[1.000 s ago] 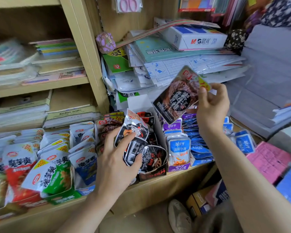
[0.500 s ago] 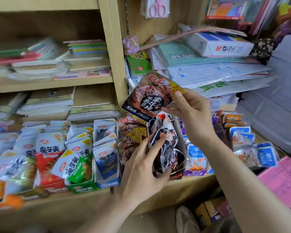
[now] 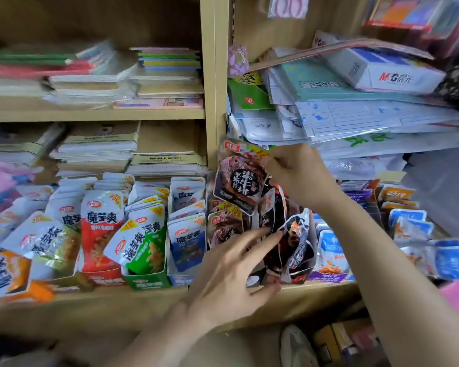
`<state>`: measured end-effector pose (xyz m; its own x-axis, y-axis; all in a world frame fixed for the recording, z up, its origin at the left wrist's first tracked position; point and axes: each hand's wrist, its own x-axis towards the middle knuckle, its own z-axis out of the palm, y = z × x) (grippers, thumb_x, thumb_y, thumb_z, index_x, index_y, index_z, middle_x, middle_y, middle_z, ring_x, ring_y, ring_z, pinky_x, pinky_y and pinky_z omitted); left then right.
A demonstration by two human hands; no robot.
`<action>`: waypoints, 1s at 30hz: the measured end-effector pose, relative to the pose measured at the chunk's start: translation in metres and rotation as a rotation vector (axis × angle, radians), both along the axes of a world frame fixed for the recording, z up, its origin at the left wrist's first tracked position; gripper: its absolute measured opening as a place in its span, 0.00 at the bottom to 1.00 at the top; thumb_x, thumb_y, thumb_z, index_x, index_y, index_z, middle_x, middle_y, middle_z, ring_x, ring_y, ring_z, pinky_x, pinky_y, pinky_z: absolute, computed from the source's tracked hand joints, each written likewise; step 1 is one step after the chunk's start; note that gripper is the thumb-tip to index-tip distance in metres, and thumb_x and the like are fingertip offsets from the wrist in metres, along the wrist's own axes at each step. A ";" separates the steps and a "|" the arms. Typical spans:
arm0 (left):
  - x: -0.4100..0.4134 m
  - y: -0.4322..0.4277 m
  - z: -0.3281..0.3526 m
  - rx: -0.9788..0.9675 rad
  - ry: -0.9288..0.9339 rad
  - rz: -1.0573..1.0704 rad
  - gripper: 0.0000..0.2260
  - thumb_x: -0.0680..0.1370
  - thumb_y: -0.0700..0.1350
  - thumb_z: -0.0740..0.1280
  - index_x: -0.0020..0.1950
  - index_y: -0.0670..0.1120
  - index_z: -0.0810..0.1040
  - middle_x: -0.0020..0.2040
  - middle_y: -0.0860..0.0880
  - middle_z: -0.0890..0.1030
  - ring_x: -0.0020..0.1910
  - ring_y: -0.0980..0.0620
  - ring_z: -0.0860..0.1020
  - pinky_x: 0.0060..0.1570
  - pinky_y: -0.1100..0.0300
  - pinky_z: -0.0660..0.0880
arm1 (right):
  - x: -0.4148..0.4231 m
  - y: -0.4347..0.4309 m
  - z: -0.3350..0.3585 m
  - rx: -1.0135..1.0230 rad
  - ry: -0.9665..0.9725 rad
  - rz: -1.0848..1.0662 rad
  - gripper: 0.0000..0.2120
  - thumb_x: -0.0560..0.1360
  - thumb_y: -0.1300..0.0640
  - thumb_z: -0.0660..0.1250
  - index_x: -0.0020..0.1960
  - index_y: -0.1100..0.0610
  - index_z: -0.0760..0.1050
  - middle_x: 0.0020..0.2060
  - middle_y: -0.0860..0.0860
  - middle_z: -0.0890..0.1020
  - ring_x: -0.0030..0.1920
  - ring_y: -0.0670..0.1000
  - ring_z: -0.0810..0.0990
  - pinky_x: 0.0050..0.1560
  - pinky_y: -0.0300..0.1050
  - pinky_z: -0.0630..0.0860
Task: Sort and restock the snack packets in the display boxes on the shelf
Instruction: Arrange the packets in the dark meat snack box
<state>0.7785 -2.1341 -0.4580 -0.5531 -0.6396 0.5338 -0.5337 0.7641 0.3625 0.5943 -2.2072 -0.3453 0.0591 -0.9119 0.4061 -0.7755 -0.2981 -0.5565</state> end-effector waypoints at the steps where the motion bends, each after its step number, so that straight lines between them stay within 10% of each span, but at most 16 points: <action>1: 0.003 -0.003 0.002 -0.031 0.031 -0.009 0.26 0.75 0.56 0.72 0.72 0.51 0.76 0.67 0.55 0.77 0.60 0.58 0.78 0.56 0.58 0.79 | -0.003 0.000 0.002 -0.036 -0.020 -0.026 0.22 0.80 0.56 0.64 0.31 0.60 0.62 0.22 0.55 0.63 0.26 0.54 0.64 0.32 0.50 0.55; 6: 0.040 -0.043 0.018 -0.239 0.159 0.287 0.09 0.74 0.41 0.71 0.53 0.44 0.85 0.49 0.51 0.84 0.49 0.50 0.79 0.52 0.52 0.75 | -0.012 0.012 0.010 -0.092 -0.057 -0.016 0.17 0.81 0.56 0.64 0.39 0.67 0.74 0.29 0.67 0.77 0.27 0.56 0.78 0.32 0.53 0.73; 11: 0.068 -0.050 0.028 0.020 0.475 0.413 0.13 0.74 0.47 0.66 0.57 0.45 0.80 0.51 0.52 0.81 0.53 0.53 0.78 0.56 0.54 0.75 | -0.008 0.025 0.007 0.102 -0.088 0.165 0.10 0.82 0.59 0.65 0.44 0.58 0.80 0.29 0.57 0.82 0.27 0.42 0.80 0.32 0.42 0.75; 18: 0.059 -0.048 0.018 0.053 0.107 0.266 0.28 0.75 0.57 0.71 0.74 0.54 0.73 0.68 0.58 0.76 0.67 0.57 0.73 0.67 0.60 0.65 | -0.012 0.042 -0.005 0.285 0.010 0.208 0.22 0.78 0.50 0.71 0.72 0.48 0.74 0.61 0.45 0.82 0.55 0.43 0.80 0.52 0.36 0.74; 21: 0.050 -0.048 0.017 -0.050 0.033 0.250 0.28 0.76 0.57 0.69 0.75 0.52 0.72 0.73 0.54 0.72 0.69 0.50 0.71 0.69 0.47 0.67 | -0.035 0.066 -0.009 0.297 0.009 0.215 0.27 0.74 0.42 0.72 0.71 0.45 0.74 0.68 0.40 0.76 0.61 0.31 0.73 0.65 0.43 0.71; 25: 0.029 -0.047 0.013 -0.106 -0.122 0.112 0.29 0.77 0.56 0.68 0.78 0.53 0.67 0.79 0.53 0.64 0.76 0.49 0.64 0.74 0.43 0.62 | -0.042 0.086 -0.031 0.450 0.244 0.286 0.39 0.63 0.31 0.76 0.72 0.34 0.70 0.75 0.32 0.58 0.73 0.40 0.54 0.72 0.54 0.55; 30: 0.019 -0.057 0.010 -0.040 -0.367 0.252 0.25 0.78 0.64 0.59 0.73 0.59 0.73 0.77 0.54 0.68 0.75 0.45 0.64 0.69 0.42 0.61 | -0.051 0.087 -0.054 0.367 0.177 0.273 0.26 0.64 0.42 0.81 0.60 0.42 0.79 0.75 0.35 0.61 0.75 0.45 0.63 0.71 0.56 0.68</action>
<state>0.7977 -2.1909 -0.4479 -0.5399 -0.7615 0.3585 -0.7931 0.6030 0.0865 0.5437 -2.1199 -0.3994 0.3553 -0.9344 0.0232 -0.7884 -0.3130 -0.5297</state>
